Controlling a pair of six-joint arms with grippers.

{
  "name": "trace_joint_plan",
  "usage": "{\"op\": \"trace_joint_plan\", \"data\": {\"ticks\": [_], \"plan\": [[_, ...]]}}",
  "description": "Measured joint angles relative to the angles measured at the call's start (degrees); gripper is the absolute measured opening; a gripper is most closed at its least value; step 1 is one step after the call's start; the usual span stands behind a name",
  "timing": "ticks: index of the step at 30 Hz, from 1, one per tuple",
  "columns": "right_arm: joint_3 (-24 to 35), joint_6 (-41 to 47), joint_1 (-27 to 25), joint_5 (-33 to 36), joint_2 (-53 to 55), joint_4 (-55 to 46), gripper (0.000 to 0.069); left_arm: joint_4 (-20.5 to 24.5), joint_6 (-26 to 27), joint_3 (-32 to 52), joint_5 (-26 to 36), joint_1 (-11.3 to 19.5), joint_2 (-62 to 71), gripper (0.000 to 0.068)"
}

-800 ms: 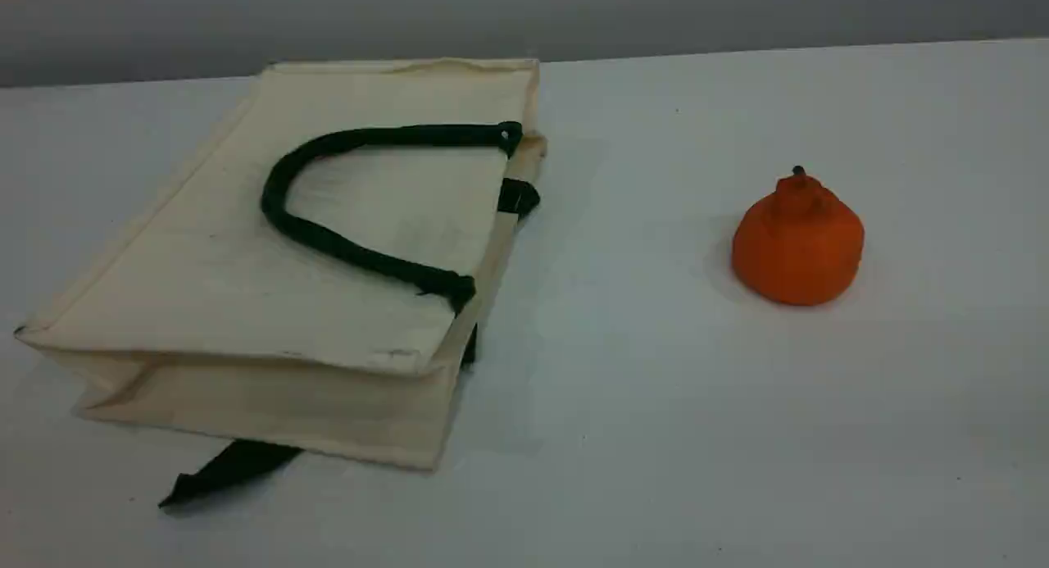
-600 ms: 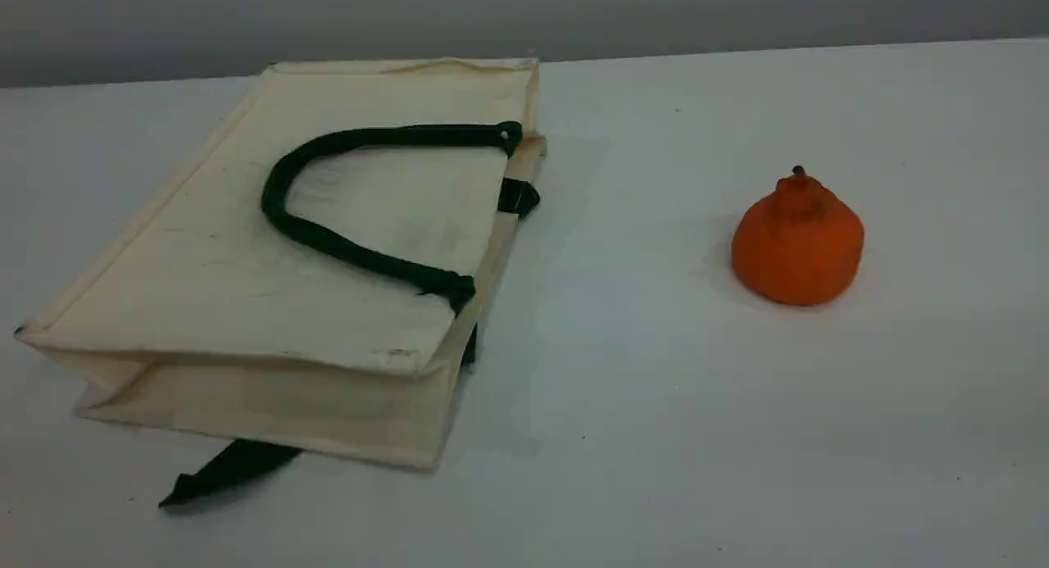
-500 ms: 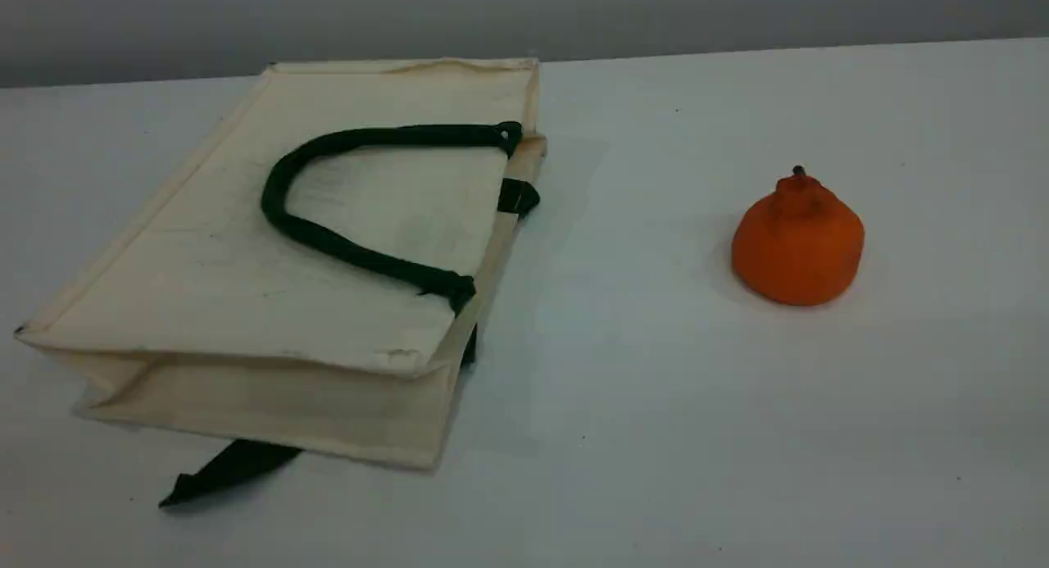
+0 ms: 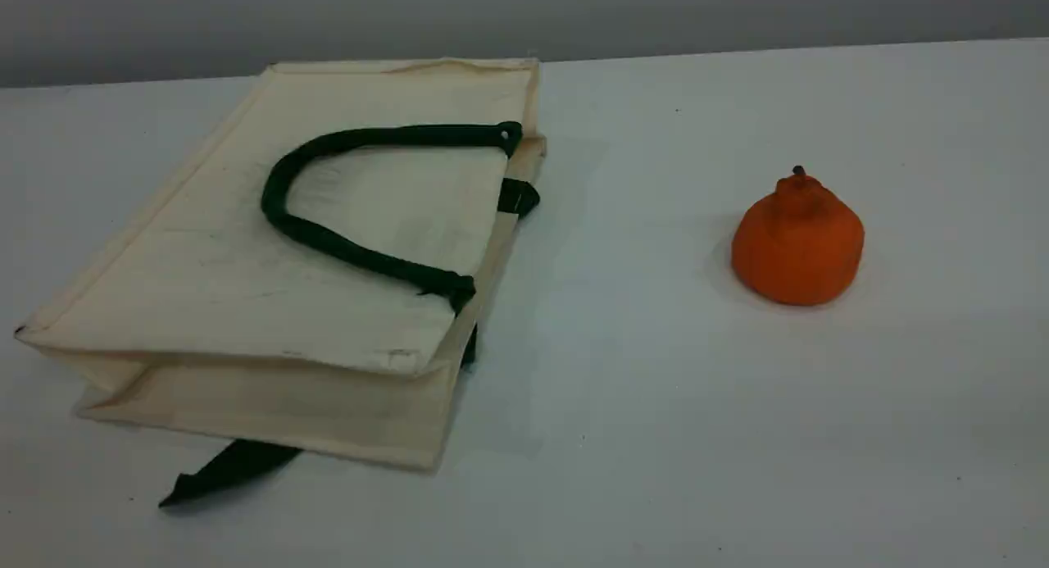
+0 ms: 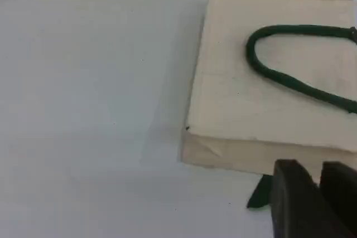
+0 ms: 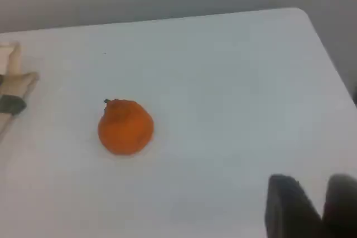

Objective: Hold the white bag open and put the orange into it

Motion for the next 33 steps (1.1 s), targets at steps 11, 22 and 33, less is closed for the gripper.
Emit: {"op": "trace_joint_plan", "data": {"ticks": [11,22,33], "plan": [[0.0,0.0,0.0,0.0,0.0,0.0,0.0163,0.0,0.0,0.0,0.0,0.0,0.0,0.0118],[0.0,0.0,0.0,-0.6,0.0,0.0,0.0164,0.0,0.0,0.0,0.0,0.0,0.0,0.0118],[0.0,0.0,1.1,-2.3,0.0,3.7,0.0183,0.0,-0.2,0.0,0.0,0.0,0.0,0.0118]]}}
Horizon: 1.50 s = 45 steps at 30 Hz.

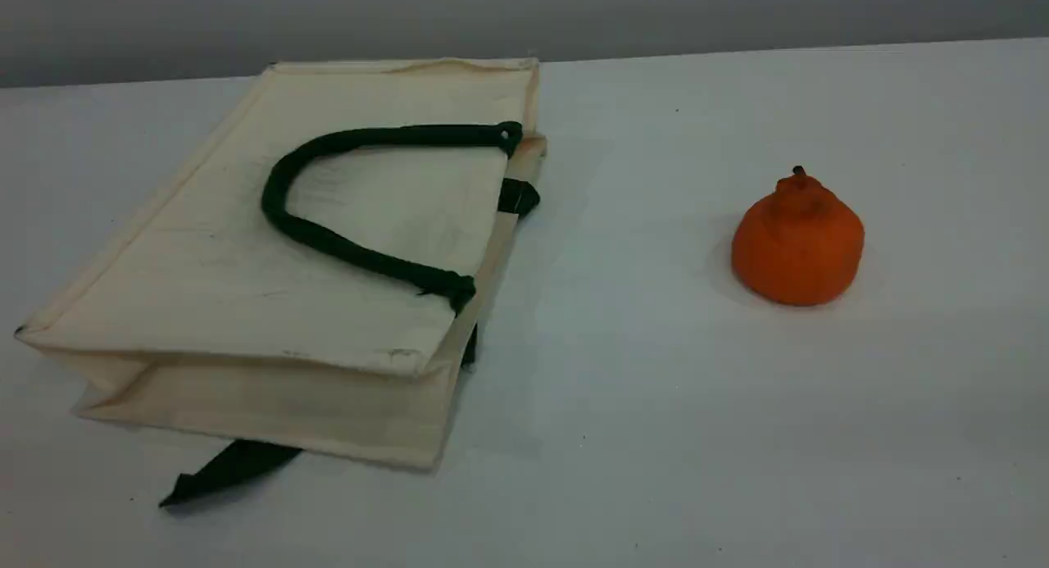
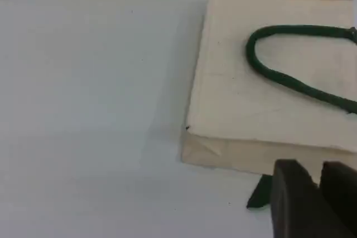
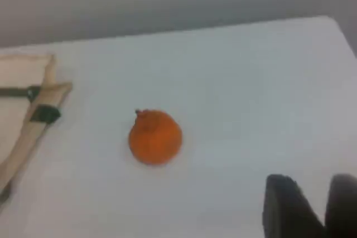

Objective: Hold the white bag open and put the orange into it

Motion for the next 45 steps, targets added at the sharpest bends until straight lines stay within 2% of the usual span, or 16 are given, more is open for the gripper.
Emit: {"op": "trace_joint_plan", "data": {"ticks": [5,11,14,20,25,28,31,37,39,43,45], "plan": [[0.0,-0.1,0.0,-0.7,0.0,3.0,0.0223,-0.2,-0.4,-1.7,0.4,0.0,3.5,0.0134],[0.0,-6.6,0.0,-3.8,6.3,11.3,0.0388,-0.3,1.8,-6.7,0.3,0.0,15.3,0.0221],[0.0,-9.4,0.0,-6.7,12.2,16.9,0.0435,-0.3,3.4,-9.3,-0.8,0.0,23.0,0.0281],[0.0,-18.8,0.0,-13.8,25.0,28.6,0.0447,-0.3,4.1,-11.9,-7.6,0.0,38.2,0.0354],[0.0,-27.5,0.0,-19.3,35.6,37.5,0.0447,-0.9,4.1,-11.9,-13.0,0.0,49.1,0.0360],[0.0,-32.5,0.0,-20.6,41.4,42.3,0.0447,-2.9,4.1,-11.9,-17.4,0.0,55.3,0.0361],[0.0,-37.6,0.0,-21.1,47.1,47.7,0.0447,-3.1,2.7,-11.9,-22.3,0.0,60.7,0.0361],[0.0,-49.4,0.0,-23.0,57.8,56.5,0.0449,-3.3,2.8,-11.9,-30.2,0.0,63.0,0.0373],[0.0,-53.0,0.0,-23.6,60.7,59.3,0.0458,-3.4,3.2,-11.9,-32.3,0.0,63.7,0.0400],[0.0,-61.7,0.1,-24.4,66.1,66.6,0.0487,-3.5,2.8,-11.9,-33.3,0.0,67.6,0.0505],[-0.1,-65.8,0.1,-24.5,68.3,70.2,0.0496,-5.0,2.6,-11.9,-33.5,0.0,70.8,0.0553]]}}
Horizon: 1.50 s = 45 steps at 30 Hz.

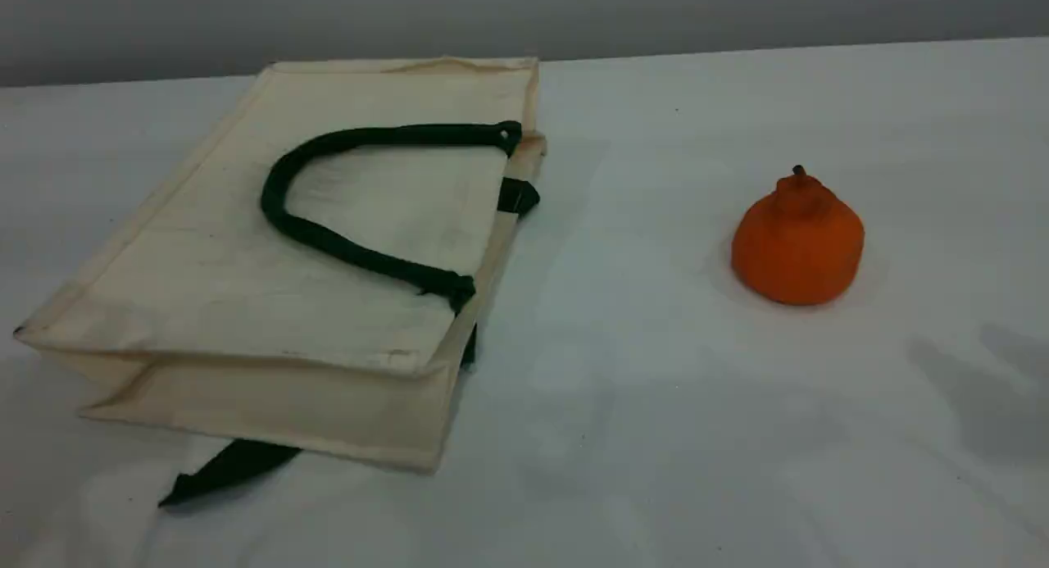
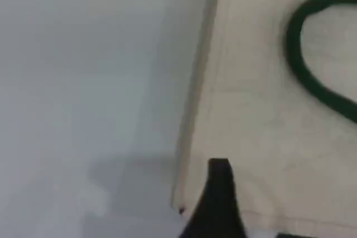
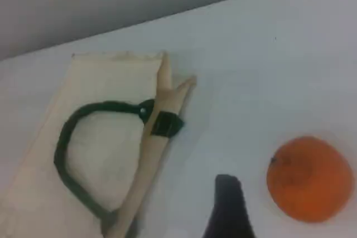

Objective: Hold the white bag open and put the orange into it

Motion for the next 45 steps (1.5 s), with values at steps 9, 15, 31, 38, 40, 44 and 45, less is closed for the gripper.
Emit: {"op": "trace_joint_plan", "data": {"ticks": [9,15,31,38,40,44,45], "plan": [[-2.5,-6.9,0.0,0.7,7.2,7.9,0.0500,-9.7,2.5,0.0,-8.1,-0.1,15.7,0.0586],[-6.1,-6.7,0.0,1.2,10.8,7.7,0.0500,-15.9,8.9,-2.2,-9.8,-1.5,23.6,0.0586],[-6.5,-6.7,0.0,1.7,14.0,7.5,0.0500,-17.9,11.0,-15.6,-9.4,-5.1,36.0,0.0587],[-6.5,-6.8,0.0,1.7,14.0,7.5,0.0500,-17.9,10.8,-20.4,-9.2,-5.2,41.0,0.0587],[-6.6,-6.8,0.0,1.7,14.0,7.5,0.0500,-17.9,10.8,-21.1,-9.1,-5.7,42.1,0.0587],[-7.3,-6.8,0.0,1.7,14.0,7.5,0.0500,-18.4,10.8,-21.5,-9.4,-7.0,43.9,0.0587],[-7.4,-6.8,0.0,1.7,14.0,7.5,0.0500,-18.5,10.8,-21.7,-9.5,-7.3,44.5,0.0587]]}}
